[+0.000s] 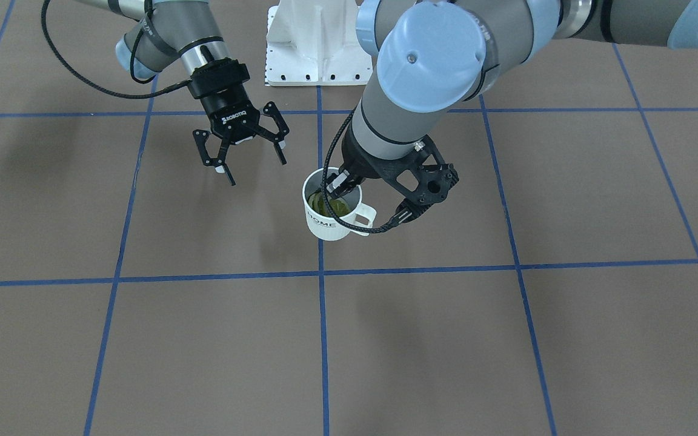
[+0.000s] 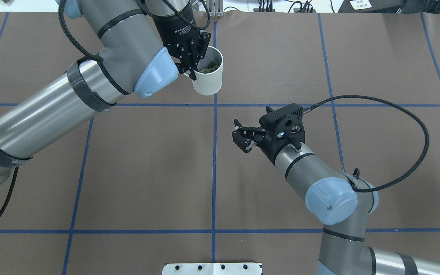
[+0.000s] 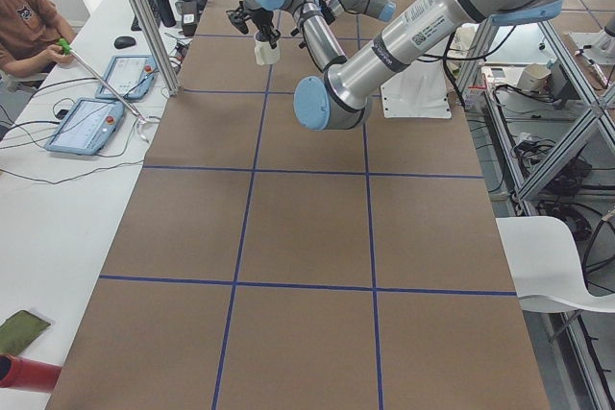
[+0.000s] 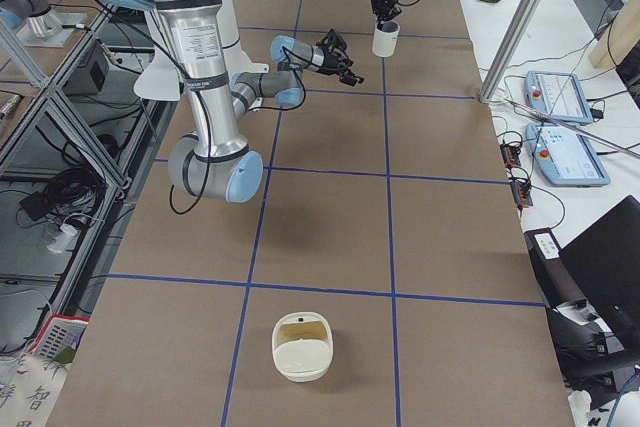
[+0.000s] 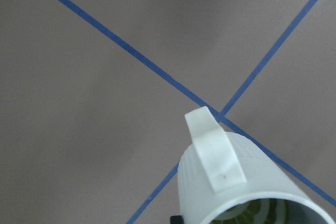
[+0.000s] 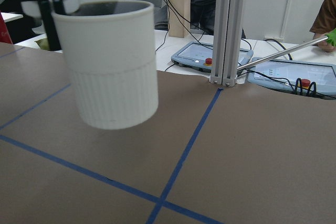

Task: Left arm hands cup to right arm to dump lemon

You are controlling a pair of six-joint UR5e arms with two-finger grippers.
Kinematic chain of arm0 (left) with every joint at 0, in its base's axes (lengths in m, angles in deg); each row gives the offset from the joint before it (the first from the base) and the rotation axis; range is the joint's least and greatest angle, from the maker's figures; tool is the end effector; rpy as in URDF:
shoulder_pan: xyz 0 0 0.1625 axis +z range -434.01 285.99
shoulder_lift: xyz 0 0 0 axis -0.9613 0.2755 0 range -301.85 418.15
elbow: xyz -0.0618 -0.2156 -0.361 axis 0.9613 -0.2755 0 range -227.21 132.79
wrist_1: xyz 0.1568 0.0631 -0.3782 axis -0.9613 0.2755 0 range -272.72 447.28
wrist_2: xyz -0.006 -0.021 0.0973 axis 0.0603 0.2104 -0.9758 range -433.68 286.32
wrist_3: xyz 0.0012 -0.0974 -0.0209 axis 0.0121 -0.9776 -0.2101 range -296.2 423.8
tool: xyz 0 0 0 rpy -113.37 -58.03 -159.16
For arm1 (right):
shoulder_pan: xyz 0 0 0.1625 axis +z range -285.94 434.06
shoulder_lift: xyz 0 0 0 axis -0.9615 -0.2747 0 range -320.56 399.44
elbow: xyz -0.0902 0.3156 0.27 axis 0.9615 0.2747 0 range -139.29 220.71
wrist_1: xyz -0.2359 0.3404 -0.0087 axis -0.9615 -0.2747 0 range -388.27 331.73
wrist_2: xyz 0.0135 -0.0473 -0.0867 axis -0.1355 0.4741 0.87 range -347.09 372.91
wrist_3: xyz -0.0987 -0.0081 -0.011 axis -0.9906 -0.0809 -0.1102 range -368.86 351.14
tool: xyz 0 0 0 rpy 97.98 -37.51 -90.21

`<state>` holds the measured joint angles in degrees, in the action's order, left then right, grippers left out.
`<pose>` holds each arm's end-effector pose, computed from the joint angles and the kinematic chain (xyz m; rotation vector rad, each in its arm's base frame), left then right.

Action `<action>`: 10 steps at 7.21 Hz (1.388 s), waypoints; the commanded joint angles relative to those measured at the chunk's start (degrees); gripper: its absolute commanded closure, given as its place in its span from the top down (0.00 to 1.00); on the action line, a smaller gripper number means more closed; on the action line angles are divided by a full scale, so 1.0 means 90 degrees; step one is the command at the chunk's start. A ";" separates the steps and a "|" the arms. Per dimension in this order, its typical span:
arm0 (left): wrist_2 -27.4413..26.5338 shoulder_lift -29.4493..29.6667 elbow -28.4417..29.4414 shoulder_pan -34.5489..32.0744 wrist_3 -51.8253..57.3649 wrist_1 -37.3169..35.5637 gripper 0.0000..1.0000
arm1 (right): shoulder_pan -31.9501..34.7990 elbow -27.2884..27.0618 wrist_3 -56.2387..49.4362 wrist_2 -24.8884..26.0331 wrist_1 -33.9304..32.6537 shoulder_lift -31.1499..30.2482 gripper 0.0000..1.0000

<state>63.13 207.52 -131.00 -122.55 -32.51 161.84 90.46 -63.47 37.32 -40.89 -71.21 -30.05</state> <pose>0.4322 -0.5809 0.0580 -0.5172 0.8745 -0.6068 -0.4879 -0.3440 0.2502 1.1276 -0.9196 0.0596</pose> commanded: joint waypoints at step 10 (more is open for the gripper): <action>-0.0026 0.0025 -0.0260 0.0637 -0.0637 -0.0012 0.00 | -0.0407 0.0638 0.0055 0.1398 0.0006 0.0787 0.98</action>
<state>62.93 207.61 -133.33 -117.17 -38.20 161.74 87.05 -57.85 37.81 -28.36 -71.16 -22.98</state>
